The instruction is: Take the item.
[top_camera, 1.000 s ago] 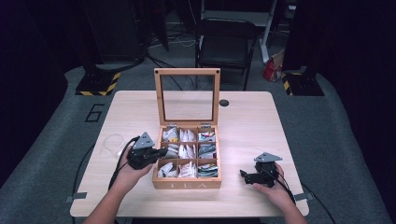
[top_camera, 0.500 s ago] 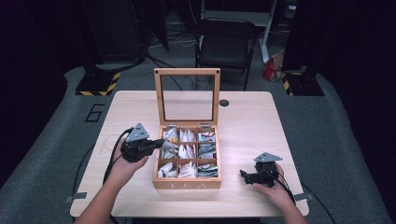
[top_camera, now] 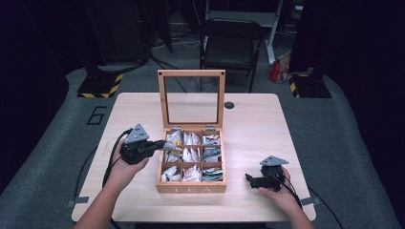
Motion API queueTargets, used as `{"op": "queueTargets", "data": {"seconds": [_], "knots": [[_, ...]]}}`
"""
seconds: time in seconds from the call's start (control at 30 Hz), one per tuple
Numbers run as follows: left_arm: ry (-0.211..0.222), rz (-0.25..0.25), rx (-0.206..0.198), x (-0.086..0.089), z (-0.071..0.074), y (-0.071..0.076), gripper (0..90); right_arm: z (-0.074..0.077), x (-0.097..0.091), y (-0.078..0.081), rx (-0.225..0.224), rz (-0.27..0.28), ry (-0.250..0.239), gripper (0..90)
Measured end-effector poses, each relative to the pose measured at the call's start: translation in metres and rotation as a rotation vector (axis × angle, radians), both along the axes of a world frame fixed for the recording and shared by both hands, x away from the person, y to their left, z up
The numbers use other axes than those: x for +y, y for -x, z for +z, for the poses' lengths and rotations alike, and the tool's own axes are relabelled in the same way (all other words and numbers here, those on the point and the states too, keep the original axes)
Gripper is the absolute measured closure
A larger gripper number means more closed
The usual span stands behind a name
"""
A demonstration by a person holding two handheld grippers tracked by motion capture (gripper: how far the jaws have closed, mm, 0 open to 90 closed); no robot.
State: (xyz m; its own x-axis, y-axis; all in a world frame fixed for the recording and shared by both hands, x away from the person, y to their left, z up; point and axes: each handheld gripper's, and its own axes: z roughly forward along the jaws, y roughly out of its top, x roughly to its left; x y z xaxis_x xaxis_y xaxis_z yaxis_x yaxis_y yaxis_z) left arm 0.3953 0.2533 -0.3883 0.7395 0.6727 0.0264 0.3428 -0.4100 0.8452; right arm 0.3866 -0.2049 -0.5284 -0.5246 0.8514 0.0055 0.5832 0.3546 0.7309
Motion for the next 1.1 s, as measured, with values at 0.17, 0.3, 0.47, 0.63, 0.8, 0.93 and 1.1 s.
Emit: {"op": "queueTargets", "data": {"seconds": [0.17, 0.3, 0.47, 0.63, 0.8, 0.93, 1.1], "knots": [[-0.001, 0.03, -0.01, 0.013, 0.008, 0.0, 89.9, 0.0, 0.0, 0.0, 0.0, 0.001, 0.0, 8.4], [0.005, 0.055, -0.018, 0.022, 0.014, 0.001, 89.8, 0.0, 0.0, 0.0, 0.001, 0.0, -0.001, 8.4], [0.015, 0.091, -0.031, 0.036, 0.021, 0.003, 89.9, 0.0, 0.0, 0.0, 0.002, 0.001, -0.004, 8.4], [0.02, 0.122, -0.043, 0.05, 0.026, 0.003, 89.9, 0.0, 0.0, 0.0, 0.002, 0.0, -0.006, 8.4], [0.023, 0.153, -0.046, 0.065, 0.031, 0.004, 89.9, 0.0, 0.0, 0.0, 0.002, 0.001, -0.004, 8.4], [0.029, 0.174, -0.054, 0.072, 0.033, 0.006, 89.9, 0.0, 0.0, 0.0, 0.0, -0.003, -0.001, 8.4], [0.018, 0.192, -0.049, 0.081, 0.034, 0.006, 89.9, 0.0, 0.0, 0.0, 0.0, 0.001, 0.0, 8.4]]}}
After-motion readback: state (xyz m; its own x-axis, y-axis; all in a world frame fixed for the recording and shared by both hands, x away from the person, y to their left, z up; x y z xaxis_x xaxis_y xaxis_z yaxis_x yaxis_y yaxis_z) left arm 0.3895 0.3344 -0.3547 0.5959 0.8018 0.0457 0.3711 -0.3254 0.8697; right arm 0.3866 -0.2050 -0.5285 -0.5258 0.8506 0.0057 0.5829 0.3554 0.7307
